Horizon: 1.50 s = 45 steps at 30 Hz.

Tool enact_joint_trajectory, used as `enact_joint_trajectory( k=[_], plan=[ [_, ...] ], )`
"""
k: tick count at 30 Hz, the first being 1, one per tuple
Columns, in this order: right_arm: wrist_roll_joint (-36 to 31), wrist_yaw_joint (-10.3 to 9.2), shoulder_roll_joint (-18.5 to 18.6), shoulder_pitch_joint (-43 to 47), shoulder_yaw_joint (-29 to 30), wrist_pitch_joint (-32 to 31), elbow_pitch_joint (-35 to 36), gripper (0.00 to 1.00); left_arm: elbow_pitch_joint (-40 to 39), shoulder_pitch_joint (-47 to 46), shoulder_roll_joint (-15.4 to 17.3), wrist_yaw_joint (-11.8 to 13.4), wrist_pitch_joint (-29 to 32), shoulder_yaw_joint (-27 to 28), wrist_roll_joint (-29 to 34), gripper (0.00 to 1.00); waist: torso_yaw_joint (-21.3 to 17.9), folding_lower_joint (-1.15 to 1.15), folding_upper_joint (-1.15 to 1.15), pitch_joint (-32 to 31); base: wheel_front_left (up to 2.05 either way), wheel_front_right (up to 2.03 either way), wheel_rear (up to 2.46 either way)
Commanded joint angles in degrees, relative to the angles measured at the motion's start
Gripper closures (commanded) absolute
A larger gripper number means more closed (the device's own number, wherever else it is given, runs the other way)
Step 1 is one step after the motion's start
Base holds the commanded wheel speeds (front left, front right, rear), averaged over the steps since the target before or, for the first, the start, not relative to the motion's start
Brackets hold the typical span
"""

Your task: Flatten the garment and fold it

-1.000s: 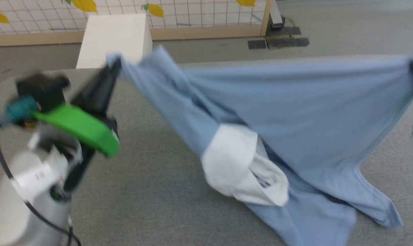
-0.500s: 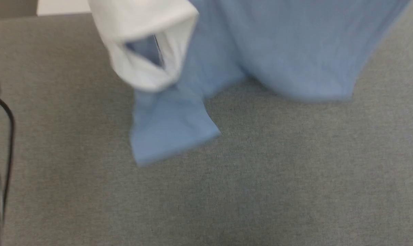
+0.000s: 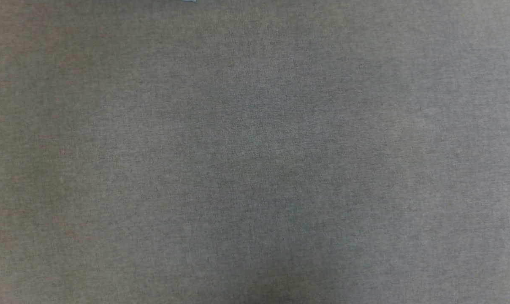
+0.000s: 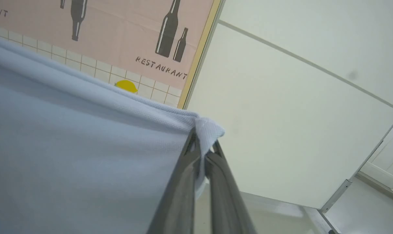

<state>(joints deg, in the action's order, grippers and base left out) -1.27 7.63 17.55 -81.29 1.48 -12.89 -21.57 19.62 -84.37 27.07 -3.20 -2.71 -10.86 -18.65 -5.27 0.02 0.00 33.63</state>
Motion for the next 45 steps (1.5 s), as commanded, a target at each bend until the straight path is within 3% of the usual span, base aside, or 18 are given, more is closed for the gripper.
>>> enact_joint_trajectory(
  k=[1,7,11,17,23,31,38,41,45],
  plan=[
    [0.2,-0.14,0.2,3.4,0.1,0.7,-1.7,1.0,2.0,3.5,0.7,-0.5,-0.5,-0.3,0.3,1.0,0.8,-0.02,0.0,-0.9,0.0,0.0,0.0],
    [5.3,-0.14,-1.3,17.8,-3.2,2.6,-6.2,1.0,8.2,17.4,1.7,-3.6,0.3,-6.9,-1.4,1.0,2.1,-0.02,0.0,-5.2,0.0,0.0,0.0],
    [10.6,-0.14,-1.9,29.3,-5.2,2.1,-7.1,1.0,9.0,28.4,3.6,-4.2,0.5,-12.2,-5.7,1.0,2.7,-0.02,0.0,-9.7,0.0,0.0,0.0],
    [16.6,-0.14,-1.3,46.6,-6.4,0.2,-4.5,1.0,3.6,45.4,7.2,-4.3,2.8,-19.9,-15.3,1.0,3.9,-0.02,0.0,-17.0,0.0,0.0,0.0],
    [18.6,-0.14,-0.4,61.8,-4.7,-2.7,1.9,1.0,-2.5,60.7,9.7,-4.2,5.9,-23.5,-22.0,1.0,4.9,-0.02,0.0,-21.9,0.0,0.0,0.0],
    [17.1,-0.14,-0.7,77.1,0.5,-9.4,12.4,1.0,-12.3,76.2,11.8,1.2,11.7,-26.7,-25.5,1.0,6.0,-0.02,0.0,-24.5,0.0,0.0,0.0],
    [15.6,-0.14,-4.6,88.2,6.0,-18.4,20.1,1.0,-18.4,83.9,12.8,6.1,13.7,-28.8,-25.5,1.0,6.5,-0.02,0.0,-25.4,0.0,0.0,0.0],
    [15.2,-0.14,-6.4,90.3,7.1,-17.7,22.1,1.0,-20.1,85.3,12.5,7.4,11.5,-28.6,-24.6,1.0,6.4,-0.02,0.0,-25.3,0.0,0.0,0.0],
    [14.3,-0.14,-8.8,90.9,7.6,-9.5,24.4,1.0,-21.3,84.8,11.0,10.1,2.6,-27.7,-18.8,1.0,6.5,-0.02,0.0,-25.1,0.0,0.0,0.0]
  ],
)
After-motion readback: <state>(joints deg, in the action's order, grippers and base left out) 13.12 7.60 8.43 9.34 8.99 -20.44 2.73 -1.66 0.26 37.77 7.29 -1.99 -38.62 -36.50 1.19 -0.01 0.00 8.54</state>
